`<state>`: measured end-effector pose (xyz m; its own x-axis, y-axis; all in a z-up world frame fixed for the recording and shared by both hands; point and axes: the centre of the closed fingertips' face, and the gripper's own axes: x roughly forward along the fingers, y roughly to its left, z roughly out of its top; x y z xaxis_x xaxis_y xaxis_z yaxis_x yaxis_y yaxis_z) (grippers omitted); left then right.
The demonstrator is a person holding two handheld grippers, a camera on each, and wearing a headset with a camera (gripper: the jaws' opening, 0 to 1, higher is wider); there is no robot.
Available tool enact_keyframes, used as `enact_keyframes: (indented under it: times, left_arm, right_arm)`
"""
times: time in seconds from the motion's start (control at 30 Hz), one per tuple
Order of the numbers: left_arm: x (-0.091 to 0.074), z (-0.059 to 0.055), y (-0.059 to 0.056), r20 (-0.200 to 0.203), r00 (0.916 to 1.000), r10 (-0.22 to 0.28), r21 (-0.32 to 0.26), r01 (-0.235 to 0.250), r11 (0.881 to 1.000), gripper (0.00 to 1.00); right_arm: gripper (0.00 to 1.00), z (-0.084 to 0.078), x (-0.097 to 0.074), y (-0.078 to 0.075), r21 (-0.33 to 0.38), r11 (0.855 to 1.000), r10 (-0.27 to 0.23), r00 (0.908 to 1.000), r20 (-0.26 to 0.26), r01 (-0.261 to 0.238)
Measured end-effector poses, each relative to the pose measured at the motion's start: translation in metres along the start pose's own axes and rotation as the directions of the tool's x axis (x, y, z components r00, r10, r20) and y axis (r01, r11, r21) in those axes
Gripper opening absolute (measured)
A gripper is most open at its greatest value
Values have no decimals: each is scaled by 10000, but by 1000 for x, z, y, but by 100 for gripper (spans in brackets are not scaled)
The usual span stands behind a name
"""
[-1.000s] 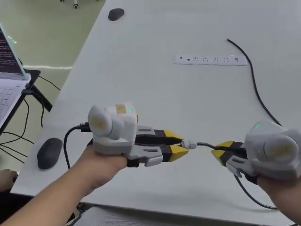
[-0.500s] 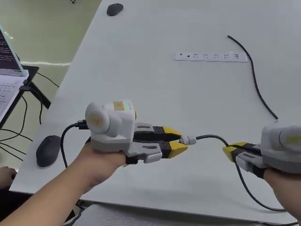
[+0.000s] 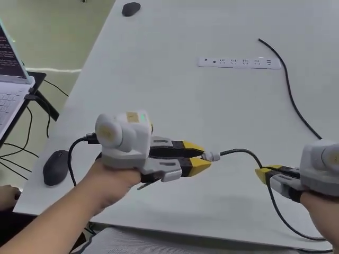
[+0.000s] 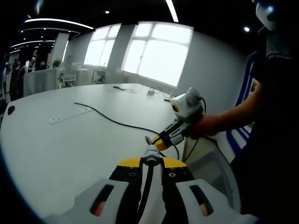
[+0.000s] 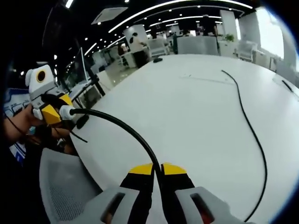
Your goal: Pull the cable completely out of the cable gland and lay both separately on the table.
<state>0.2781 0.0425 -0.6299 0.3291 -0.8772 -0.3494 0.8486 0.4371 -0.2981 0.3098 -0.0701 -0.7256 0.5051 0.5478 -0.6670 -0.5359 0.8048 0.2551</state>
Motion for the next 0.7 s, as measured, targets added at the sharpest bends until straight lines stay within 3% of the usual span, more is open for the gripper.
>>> enact_keyframes:
  times: [0.4,0.57,0.67,0.7]
  left_arm:
    - [-3,0,0,42,10000,-3,-34,3,10000,15]
    - [-5,0,0,128,9999,-61,-102,62,9999,15]
    - [-8,-2,0,142,9999,-56,-134,58,9999,15]
    - [-9,-3,0,164,9998,-69,-183,72,9998,15]
  right_arm:
    - [2,-4,-7,11,-848,9958,325,9993,-175,-338]
    - [12,5,-8,18,-1297,9900,567,9984,22,-559]
    - [17,23,-16,34,-2402,9679,843,9959,340,-737]
    - [18,29,-19,41,-3102,9480,871,9956,354,-719]
